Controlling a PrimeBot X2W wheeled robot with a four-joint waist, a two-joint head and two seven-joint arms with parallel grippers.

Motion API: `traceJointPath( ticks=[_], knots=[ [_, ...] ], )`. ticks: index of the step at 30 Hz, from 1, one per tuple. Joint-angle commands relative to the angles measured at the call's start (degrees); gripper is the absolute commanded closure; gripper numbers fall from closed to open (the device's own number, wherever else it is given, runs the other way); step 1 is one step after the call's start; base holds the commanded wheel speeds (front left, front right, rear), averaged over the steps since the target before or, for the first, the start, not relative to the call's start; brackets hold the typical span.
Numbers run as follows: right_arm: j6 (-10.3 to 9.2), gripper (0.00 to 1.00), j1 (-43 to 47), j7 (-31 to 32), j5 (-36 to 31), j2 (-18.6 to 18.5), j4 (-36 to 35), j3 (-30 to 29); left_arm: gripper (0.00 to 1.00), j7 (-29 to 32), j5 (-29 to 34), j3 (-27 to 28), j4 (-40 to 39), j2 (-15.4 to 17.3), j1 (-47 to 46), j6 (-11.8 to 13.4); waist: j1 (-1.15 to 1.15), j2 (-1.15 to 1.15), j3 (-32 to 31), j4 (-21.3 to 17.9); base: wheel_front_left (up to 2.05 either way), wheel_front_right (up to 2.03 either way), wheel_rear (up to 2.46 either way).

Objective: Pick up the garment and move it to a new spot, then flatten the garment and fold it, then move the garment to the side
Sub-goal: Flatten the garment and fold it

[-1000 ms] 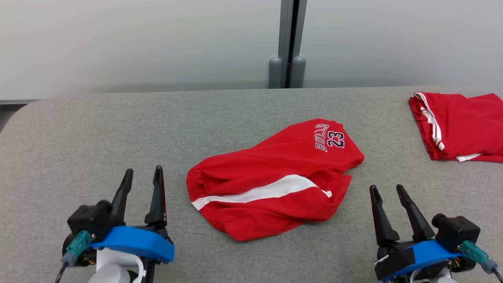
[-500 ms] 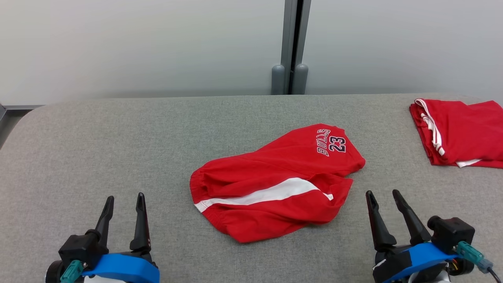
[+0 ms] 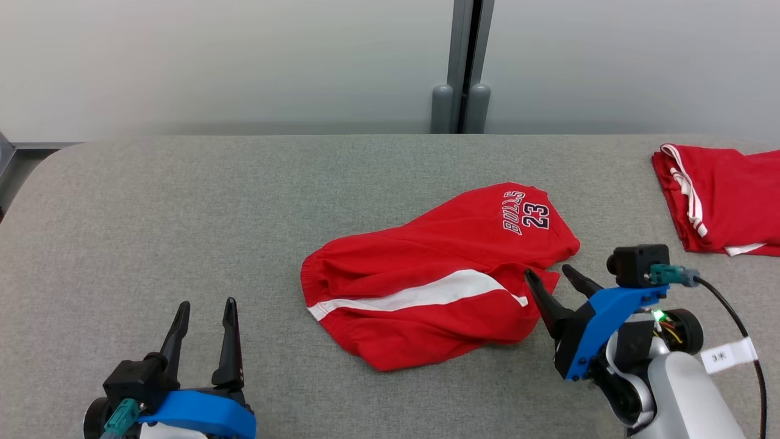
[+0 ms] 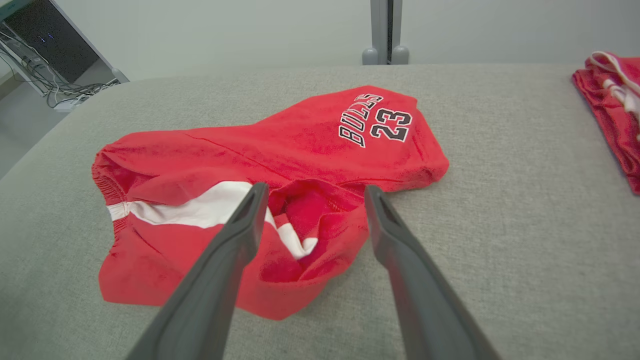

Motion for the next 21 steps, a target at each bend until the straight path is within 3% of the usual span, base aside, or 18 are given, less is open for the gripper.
traceJointPath(
  ticks=[1, 9, 21],
  knots=[
    [0.03, 0.00, -2.5, 3.5, 1.9, -0.2, 1.2, 0.6, 0.00, -0.2, 0.7, 0.3, 0.2, -0.4, -1.4, -0.6, 0.00, 0.00, 0.4, 0.5, 0.00, 0.00, 0.00],
    [0.03, 0.00, -9.9, 12.2, 5.4, -0.2, 10.1, 1.5, 0.00, -0.2, 2.6, 1.1, 0.5, -1.6, -2.4, -2.3, 0.00, 0.00, 2.1, 2.5, 0.00, 0.00, 0.00],
    [0.03, 0.00, -19.9, 11.9, 10.7, -0.2, 29.2, -0.4, 0.00, -0.3, 4.1, 1.6, 1.5, -2.9, -3.2, -4.0, 0.00, 0.00, 3.1, 4.8, 0.00, 0.00, 0.00]
  ],
)
